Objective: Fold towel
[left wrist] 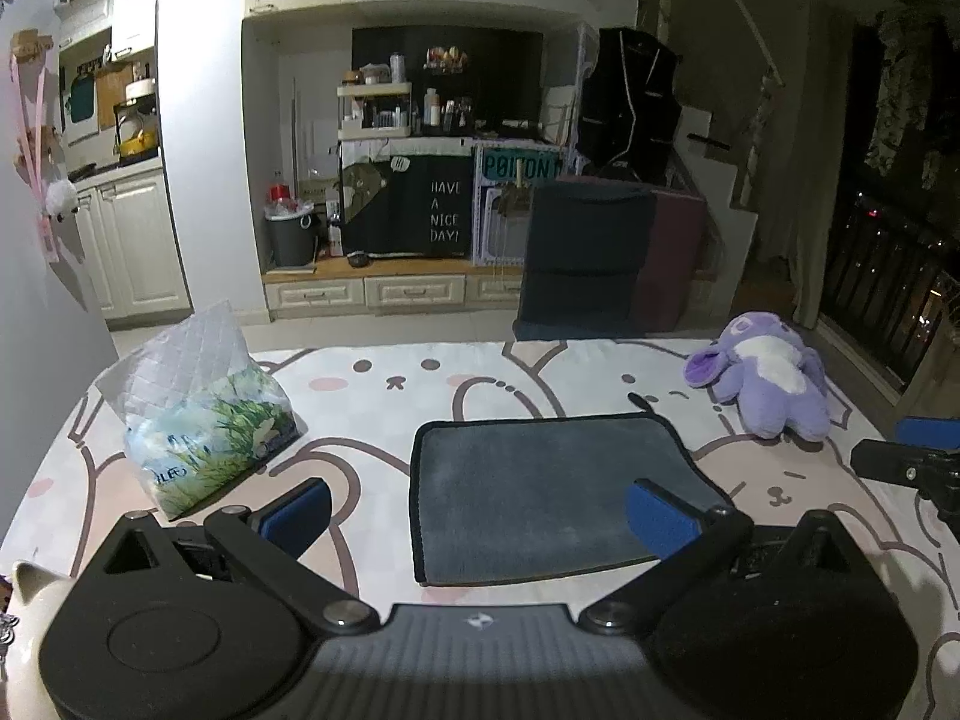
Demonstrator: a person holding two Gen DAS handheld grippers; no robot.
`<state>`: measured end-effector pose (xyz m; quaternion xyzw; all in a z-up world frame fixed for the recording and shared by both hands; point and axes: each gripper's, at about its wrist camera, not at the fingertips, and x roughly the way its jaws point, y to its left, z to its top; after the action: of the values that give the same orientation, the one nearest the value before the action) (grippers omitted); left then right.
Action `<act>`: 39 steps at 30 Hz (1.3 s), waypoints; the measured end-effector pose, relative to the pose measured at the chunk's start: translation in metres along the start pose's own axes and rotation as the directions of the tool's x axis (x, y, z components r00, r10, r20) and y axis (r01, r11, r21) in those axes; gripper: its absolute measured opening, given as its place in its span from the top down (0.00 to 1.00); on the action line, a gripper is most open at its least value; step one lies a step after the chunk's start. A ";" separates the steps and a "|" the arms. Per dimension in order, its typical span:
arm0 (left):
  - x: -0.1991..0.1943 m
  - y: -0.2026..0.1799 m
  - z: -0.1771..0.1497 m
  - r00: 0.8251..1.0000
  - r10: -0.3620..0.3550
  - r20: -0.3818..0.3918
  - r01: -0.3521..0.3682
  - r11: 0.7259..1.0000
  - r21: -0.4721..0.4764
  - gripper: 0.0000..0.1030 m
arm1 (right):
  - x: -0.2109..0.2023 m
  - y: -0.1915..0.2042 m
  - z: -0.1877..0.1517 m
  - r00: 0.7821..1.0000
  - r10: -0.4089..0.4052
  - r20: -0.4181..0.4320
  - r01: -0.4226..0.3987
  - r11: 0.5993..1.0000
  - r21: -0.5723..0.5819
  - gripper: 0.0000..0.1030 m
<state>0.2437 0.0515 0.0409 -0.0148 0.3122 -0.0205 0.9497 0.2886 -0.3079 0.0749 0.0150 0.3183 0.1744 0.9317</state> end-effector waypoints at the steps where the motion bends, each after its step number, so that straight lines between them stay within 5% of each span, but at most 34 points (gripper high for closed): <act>1: -0.004 -0.001 -0.001 1.000 0.001 0.005 -0.001 1.000 -0.001 0.00 | -0.003 0.001 -0.001 1.000 0.000 0.006 0.000 1.000 -0.001 0.00; 39: -0.124 -0.039 -0.057 0.992 0.013 0.129 -0.021 0.998 0.067 0.00 | -0.110 0.040 -0.051 0.992 -0.008 0.127 0.017 0.997 -0.069 0.00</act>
<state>0.1089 0.0173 0.0695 0.0191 0.2496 -0.0221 0.9679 0.1638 -0.3116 0.1044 -0.0086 0.2524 0.1782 0.9510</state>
